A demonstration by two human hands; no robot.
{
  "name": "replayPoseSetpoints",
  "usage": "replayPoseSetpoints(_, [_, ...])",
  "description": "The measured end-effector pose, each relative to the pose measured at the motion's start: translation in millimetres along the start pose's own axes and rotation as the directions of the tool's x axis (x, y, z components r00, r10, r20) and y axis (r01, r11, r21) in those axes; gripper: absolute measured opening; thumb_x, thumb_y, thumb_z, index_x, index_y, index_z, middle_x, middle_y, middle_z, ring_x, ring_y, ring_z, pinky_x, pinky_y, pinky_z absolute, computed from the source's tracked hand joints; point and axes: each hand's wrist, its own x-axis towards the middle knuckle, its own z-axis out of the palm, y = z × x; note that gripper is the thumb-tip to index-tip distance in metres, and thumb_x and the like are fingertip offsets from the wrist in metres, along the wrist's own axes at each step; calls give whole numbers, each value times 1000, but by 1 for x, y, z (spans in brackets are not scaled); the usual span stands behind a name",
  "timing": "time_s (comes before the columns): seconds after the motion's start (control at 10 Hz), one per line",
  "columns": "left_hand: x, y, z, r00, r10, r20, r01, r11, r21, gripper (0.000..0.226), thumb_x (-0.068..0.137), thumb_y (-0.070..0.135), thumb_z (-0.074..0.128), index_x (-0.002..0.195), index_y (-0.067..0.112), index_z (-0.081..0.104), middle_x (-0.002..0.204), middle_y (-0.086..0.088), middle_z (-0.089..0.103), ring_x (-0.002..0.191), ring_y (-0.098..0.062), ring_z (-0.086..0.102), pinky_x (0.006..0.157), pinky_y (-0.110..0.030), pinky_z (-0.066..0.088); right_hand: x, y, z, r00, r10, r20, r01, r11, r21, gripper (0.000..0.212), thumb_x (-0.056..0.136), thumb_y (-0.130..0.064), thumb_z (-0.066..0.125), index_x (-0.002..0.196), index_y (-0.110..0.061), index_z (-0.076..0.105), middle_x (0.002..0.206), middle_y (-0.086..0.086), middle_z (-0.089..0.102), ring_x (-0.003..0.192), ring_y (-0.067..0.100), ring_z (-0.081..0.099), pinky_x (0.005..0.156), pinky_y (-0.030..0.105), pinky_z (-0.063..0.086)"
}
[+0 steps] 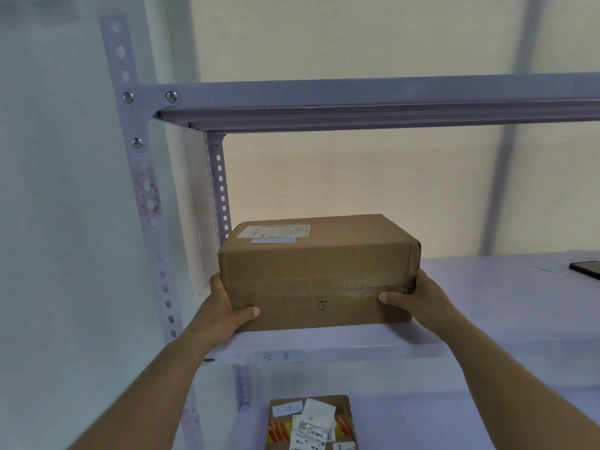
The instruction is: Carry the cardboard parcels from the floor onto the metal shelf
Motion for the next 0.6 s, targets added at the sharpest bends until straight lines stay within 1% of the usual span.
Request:
replayPoseSetpoints(0.1, [-4,2,1,1000,10,-15,-11,1000,-14,99,82,24,75,152,15,6,154,-13,36,137,-35,43,112,-47,39,-2,0,0,1000,5,-4,-5,1000,-14,72,74,-29,77,134,-16,39,123,4,56,106,24,53,92,38,46])
replayPoseSetpoints(0.2, [-10,1,2,999,38,-23,-38,999,-26,108,81,26,75,155,17,-3,160,-10,27,142,-33,37,113,-46,35,-6,3,-1,1000,8,-6,-8,1000,5,75,75,-25,76,138,-14,36,121,0,53,103,21,50,86,33,42])
replayPoseSetpoints(0.3, [-18,0,2,996,72,-53,-76,995,-65,111,84,36,70,155,24,-13,164,-5,21,146,-32,33,115,-47,31,-12,4,-5,999,20,-40,-19,1000,17,95,73,-30,78,149,-14,23,143,1,46,127,25,47,100,37,40])
replayPoseSetpoints(0.4, [-27,1,3,986,113,-122,-119,992,-41,104,85,46,65,156,27,-9,165,-2,17,149,-29,28,116,-49,29,-20,2,-8,995,2,-101,-3,1000,-10,103,76,-35,75,153,-14,9,158,8,27,142,27,32,110,42,31])
replayPoseSetpoints(0.5, [-41,4,5,951,217,-218,-224,974,-10,98,82,60,59,157,32,2,164,1,22,148,-26,30,116,-52,33,-36,-8,-11,986,-33,-161,17,995,-100,102,77,-43,71,153,-14,8,161,7,19,146,26,22,112,43,25])
replayPoseSetpoints(0.6, [-57,18,8,880,375,-291,-356,927,119,97,77,66,53,155,34,6,165,3,19,151,-23,23,117,-52,32,-53,-24,-17,971,-115,-212,55,962,-267,92,80,-50,64,151,-15,18,161,4,19,148,21,16,114,44,22])
